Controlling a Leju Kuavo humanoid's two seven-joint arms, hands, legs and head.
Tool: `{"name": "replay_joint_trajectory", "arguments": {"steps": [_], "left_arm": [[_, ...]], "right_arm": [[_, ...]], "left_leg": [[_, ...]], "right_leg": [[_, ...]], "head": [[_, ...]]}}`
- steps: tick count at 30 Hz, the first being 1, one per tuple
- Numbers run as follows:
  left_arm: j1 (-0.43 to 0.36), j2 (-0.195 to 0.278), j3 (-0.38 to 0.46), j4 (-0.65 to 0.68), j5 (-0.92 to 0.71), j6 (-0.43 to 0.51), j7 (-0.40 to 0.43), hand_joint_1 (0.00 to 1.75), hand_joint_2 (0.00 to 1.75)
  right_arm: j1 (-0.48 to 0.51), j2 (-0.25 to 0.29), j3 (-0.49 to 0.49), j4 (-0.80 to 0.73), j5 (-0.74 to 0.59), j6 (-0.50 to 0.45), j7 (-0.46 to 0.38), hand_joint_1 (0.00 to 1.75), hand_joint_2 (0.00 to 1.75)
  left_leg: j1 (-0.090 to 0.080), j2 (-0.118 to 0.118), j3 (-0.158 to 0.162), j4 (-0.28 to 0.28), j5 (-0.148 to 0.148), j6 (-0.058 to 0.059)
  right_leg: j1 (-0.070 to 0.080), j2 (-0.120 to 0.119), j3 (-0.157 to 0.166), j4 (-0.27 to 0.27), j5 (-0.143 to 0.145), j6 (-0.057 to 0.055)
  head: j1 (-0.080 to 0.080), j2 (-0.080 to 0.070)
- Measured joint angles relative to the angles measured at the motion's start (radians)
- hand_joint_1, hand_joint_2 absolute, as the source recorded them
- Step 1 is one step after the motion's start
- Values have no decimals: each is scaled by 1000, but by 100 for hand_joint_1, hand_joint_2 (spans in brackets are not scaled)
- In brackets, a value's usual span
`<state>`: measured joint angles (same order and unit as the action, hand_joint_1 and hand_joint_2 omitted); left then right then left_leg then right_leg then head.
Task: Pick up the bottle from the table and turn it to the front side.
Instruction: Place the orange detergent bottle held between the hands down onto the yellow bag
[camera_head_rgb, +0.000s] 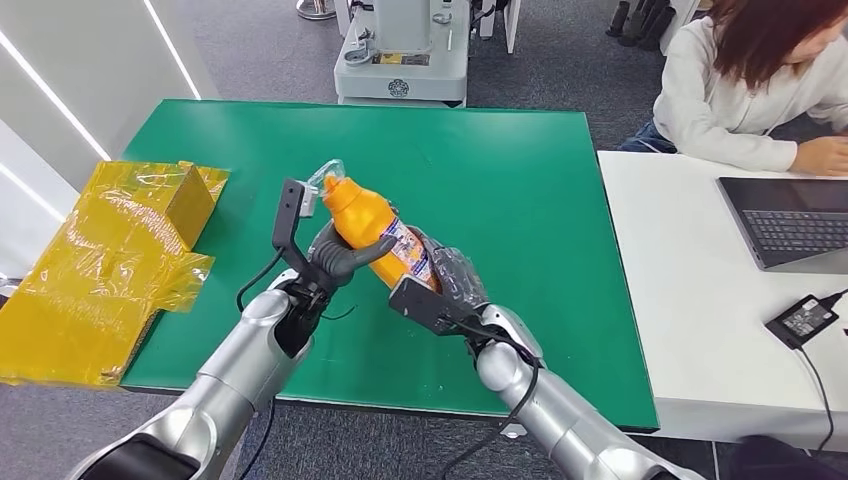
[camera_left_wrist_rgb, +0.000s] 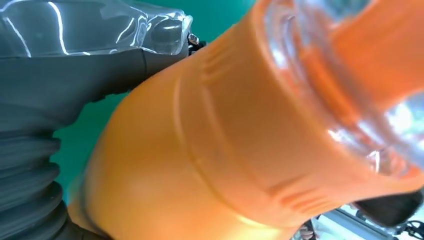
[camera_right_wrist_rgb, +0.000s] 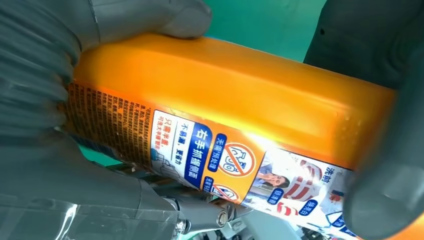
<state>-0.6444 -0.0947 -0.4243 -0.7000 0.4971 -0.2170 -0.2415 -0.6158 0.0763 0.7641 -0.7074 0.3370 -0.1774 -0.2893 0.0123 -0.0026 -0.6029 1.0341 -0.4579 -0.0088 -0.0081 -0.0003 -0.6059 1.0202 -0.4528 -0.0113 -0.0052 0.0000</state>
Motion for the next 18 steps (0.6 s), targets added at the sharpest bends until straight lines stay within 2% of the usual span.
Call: {"name": "replay_joint_trajectory", "arguments": {"steps": [2,3,6,7,10,13,16,18], "left_arm": [[2,0,8,-3,6,1,1,175,175],[4,-1,12,-6,13,2,1,175,175],[14,-3,27,-16,49,5,1,175,175],[17,-4,33,-19,61,10,1,175,175],[19,-3,52,-32,76,32,-5,175,175],[23,4,61,-52,-8,77,-63,175,175],[25,13,56,-95,-236,234,-178,175,175],[17,22,53,-128,-383,330,-227,175,175]], "right_arm": [[3,0,0,-2,4,0,-2,173,175],[5,0,0,-4,5,0,-3,150,175],[10,0,-1,-11,12,0,-4,21,175],[13,0,-1,-13,17,1,-5,0,175],[32,-3,-1,-18,29,8,-7,0,175],[49,-11,-1,-20,23,15,-16,0,175],[72,-23,-1,-36,4,24,-23,0,175],[98,-35,-2,-55,-9,27,-27,0,175]], "left_leg": [[0,0,0,0,0,0],[0,0,0,0,0,0],[0,1,0,0,0,0],[0,1,0,0,0,0],[0,0,0,0,0,0],[0,0,-1,0,0,0],[0,0,-1,0,0,0],[0,0,-1,0,0,0]], "right_leg": [[0,0,0,0,0,0],[0,0,0,0,0,0],[0,1,0,0,0,0],[0,1,-1,0,0,0],[0,1,-1,0,0,0],[0,0,-1,0,0,0],[0,1,-1,0,0,0],[0,0,-1,0,0,0]], "head": [[0,0],[0,0],[0,0],[0,0],[0,0],[0,0],[0,0],[0,0]]}}
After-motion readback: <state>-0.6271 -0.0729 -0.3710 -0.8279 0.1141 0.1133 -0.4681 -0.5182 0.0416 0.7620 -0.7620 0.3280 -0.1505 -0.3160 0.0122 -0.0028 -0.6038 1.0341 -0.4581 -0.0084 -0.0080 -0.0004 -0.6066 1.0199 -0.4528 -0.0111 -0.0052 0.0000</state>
